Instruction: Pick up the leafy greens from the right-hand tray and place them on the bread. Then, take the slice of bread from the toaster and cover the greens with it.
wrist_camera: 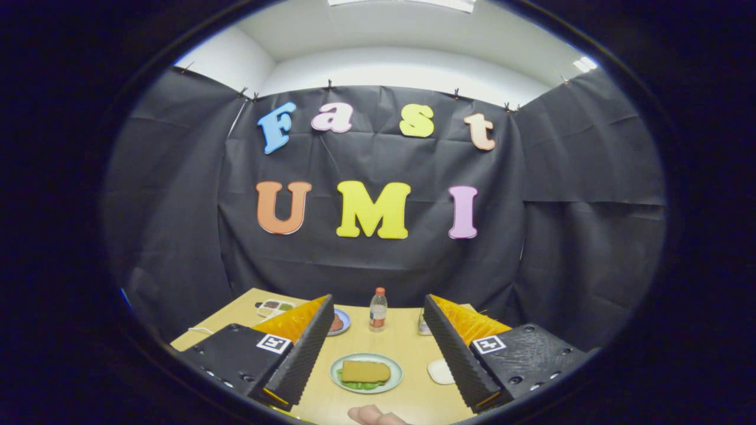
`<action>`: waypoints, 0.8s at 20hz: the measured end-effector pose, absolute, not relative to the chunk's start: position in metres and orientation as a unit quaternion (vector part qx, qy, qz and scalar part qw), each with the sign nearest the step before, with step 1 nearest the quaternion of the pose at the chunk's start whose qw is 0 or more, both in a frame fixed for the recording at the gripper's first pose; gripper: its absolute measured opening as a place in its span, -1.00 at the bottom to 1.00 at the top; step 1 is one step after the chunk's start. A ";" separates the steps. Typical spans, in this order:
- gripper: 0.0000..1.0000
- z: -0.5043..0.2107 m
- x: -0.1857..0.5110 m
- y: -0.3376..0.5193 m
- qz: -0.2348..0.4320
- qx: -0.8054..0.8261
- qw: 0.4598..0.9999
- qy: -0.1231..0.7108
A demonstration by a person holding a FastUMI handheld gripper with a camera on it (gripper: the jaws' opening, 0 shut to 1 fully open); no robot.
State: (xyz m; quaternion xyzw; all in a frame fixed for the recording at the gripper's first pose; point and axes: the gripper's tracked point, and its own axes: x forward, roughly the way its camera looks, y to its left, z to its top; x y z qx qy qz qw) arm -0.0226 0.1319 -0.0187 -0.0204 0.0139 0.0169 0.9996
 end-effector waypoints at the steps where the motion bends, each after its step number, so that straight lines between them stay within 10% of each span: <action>1: 0.91 -0.015 -0.026 0.129 0.016 -0.017 1.000 0.008; 16: 0.91 -0.005 -0.043 0.103 0.017 -0.024 1.000 0.006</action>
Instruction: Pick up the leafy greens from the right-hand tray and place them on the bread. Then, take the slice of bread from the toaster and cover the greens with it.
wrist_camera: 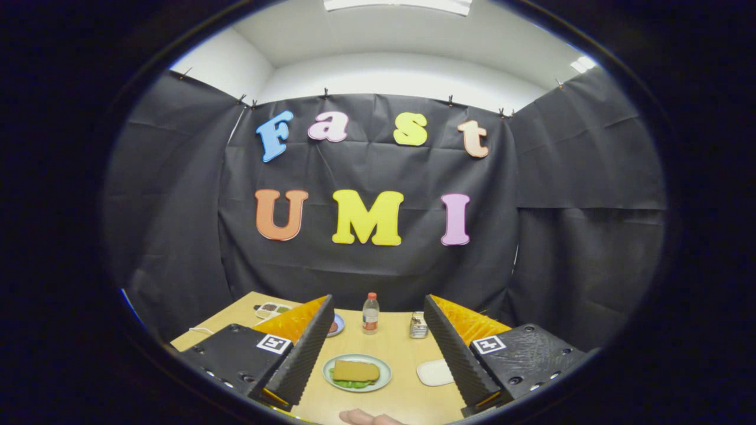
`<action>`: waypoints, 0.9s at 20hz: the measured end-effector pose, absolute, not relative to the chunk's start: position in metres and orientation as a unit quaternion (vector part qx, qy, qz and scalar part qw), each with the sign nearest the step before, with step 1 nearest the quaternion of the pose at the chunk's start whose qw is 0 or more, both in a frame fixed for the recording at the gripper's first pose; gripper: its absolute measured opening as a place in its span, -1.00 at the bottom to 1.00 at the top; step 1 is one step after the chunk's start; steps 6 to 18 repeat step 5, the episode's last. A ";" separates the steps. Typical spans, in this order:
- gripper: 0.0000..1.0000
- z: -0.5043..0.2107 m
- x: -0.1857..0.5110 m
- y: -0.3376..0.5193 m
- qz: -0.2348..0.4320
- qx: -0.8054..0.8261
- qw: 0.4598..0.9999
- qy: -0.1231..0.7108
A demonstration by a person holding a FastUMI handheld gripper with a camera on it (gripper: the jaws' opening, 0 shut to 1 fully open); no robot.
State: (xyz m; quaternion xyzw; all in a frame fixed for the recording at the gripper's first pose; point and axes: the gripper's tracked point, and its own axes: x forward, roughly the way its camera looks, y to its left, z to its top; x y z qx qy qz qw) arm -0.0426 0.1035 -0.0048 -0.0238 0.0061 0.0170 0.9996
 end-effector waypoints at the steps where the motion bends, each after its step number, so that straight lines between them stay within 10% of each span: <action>1: 0.91 -0.002 -0.044 0.103 0.018 -0.025 1.000 0.002; 18: 0.91 -0.005 -0.047 0.108 0.030 -0.040 0.999 0.001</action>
